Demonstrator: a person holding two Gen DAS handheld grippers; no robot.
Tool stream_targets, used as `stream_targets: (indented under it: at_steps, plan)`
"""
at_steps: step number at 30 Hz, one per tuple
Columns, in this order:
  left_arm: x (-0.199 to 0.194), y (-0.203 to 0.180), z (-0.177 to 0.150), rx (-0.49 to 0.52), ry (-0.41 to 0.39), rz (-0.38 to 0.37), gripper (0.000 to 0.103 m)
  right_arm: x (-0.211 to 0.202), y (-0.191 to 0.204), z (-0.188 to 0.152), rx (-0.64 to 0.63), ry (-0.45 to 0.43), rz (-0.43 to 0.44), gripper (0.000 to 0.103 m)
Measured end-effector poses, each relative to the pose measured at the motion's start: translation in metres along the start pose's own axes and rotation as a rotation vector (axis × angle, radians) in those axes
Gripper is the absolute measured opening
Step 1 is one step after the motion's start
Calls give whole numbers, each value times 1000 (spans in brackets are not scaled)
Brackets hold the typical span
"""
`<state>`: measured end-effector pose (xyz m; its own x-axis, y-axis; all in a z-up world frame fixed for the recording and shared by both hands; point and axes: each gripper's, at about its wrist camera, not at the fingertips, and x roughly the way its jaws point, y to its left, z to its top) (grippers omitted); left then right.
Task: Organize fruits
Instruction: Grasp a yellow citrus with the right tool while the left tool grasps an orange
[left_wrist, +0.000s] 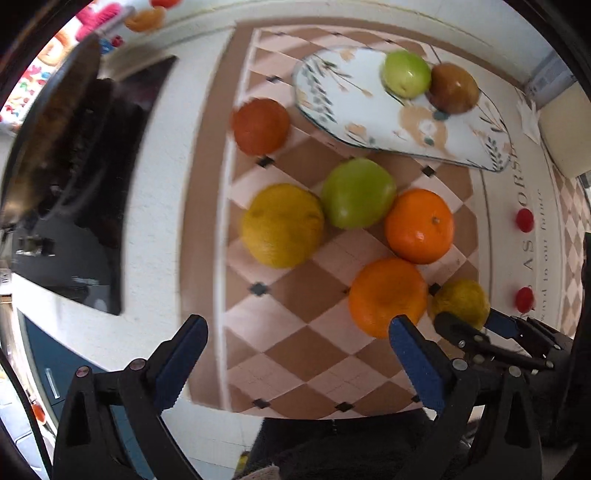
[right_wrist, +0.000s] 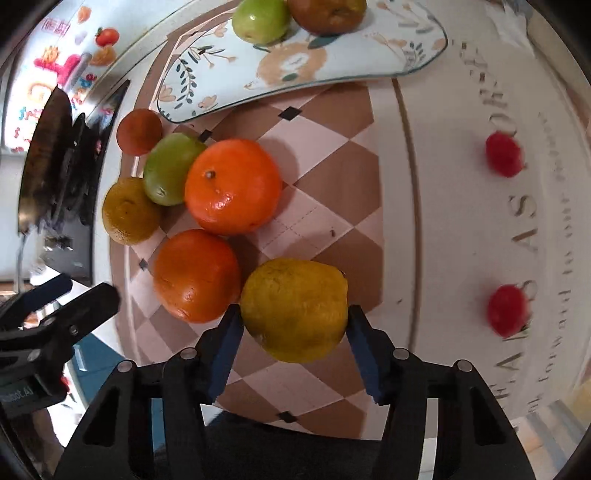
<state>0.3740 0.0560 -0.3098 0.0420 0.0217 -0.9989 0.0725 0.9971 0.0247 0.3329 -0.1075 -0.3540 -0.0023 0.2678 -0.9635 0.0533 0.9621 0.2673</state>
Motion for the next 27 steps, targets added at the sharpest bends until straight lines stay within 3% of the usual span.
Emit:
stream_targets:
  at_steps: [4,7,9,13,15,22,27]
  plan:
    - [19,-18,3,22,57,-84,100,-14,-21,-7,16,-6,-44,59]
    - [32,-32,4,51,71,-76,100,-18,-43,-10,44,-1,-53,59]
    - [43,-41,5,75,86,-70,100,-19,-58,-11,83,-2,-10,59]
    - [58,-53,-1,109,112,-109,69,-19,-76,-14,137,-22,69,60]
    - [60,-58,-6,121,104,-114,64,-18,-86,-13,169,-20,102,60]
    - [58,-58,-19,139,91,-89,63,-12,-97,-7,230,-9,167,60]
    - [58,-53,-19,104,62,-106,63,-6,-90,-4,230,-13,163,60]
